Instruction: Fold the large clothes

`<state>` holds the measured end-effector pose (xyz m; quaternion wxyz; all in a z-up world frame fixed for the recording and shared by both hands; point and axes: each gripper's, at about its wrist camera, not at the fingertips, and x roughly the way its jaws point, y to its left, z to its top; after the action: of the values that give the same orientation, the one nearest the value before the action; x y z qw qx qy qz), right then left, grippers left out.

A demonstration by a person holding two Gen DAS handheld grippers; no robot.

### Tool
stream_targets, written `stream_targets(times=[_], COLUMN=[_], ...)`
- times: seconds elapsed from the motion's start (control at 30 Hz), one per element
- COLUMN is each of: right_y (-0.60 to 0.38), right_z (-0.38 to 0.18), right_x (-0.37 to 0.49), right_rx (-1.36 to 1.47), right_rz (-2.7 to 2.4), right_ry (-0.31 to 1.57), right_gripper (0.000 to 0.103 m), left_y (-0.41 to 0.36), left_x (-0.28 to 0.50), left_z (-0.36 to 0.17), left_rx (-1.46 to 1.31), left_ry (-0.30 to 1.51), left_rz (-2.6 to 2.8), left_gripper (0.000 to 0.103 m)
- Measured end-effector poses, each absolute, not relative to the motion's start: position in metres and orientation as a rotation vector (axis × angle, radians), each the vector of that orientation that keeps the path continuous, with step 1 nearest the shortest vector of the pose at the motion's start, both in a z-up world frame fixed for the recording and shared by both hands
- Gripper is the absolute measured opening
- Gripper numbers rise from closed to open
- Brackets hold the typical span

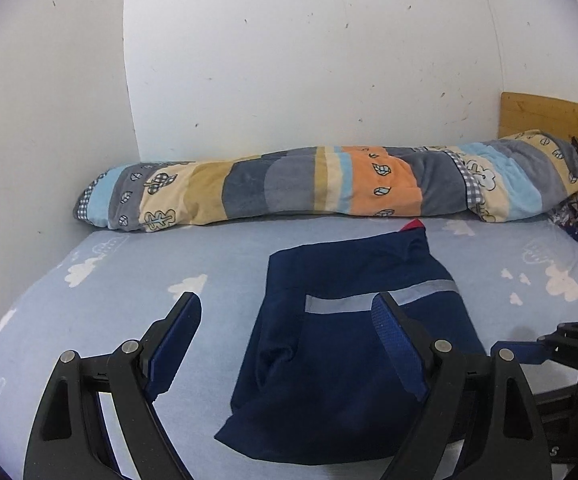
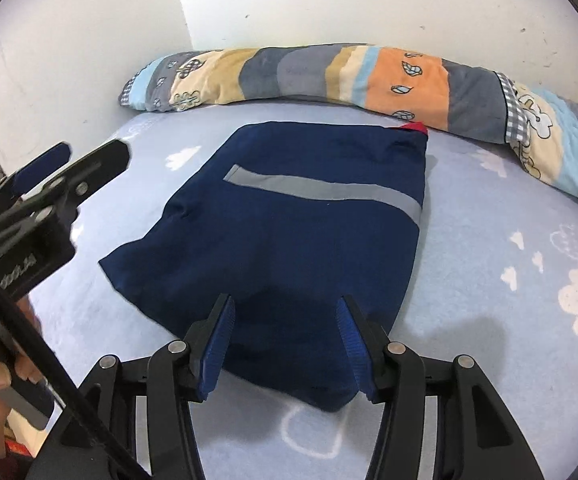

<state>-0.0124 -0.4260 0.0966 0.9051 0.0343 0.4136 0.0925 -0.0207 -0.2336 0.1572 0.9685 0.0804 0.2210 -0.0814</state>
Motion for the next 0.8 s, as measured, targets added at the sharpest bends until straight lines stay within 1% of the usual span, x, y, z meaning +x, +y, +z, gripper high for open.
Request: stream_targets(times=[0.33,0.53,0.8], right_y=[-0.415,-0.404,-0.405], right_z=[0.078,0.058,0.056], right_x=[0.011,0.018,0.018], right_rx=[0.102,0.059,0.057], right_rz=[0.198,0.194,0.195], right_ry=[0.906,0.958,0.970], right_gripper=[0.058,0.058,0.058], left_y=[-0.230,-0.228,-0.229], left_x=[-0.022,-0.023,-0.023], left_z=[0.157,0.155,0.155], left_rx=[0.167,0.183,0.201], left_ry=[0.441,0.439,0.435], left_rz=[-0.157,-0.144,-0.143], left_gripper=[0.086,0.086,0.086])
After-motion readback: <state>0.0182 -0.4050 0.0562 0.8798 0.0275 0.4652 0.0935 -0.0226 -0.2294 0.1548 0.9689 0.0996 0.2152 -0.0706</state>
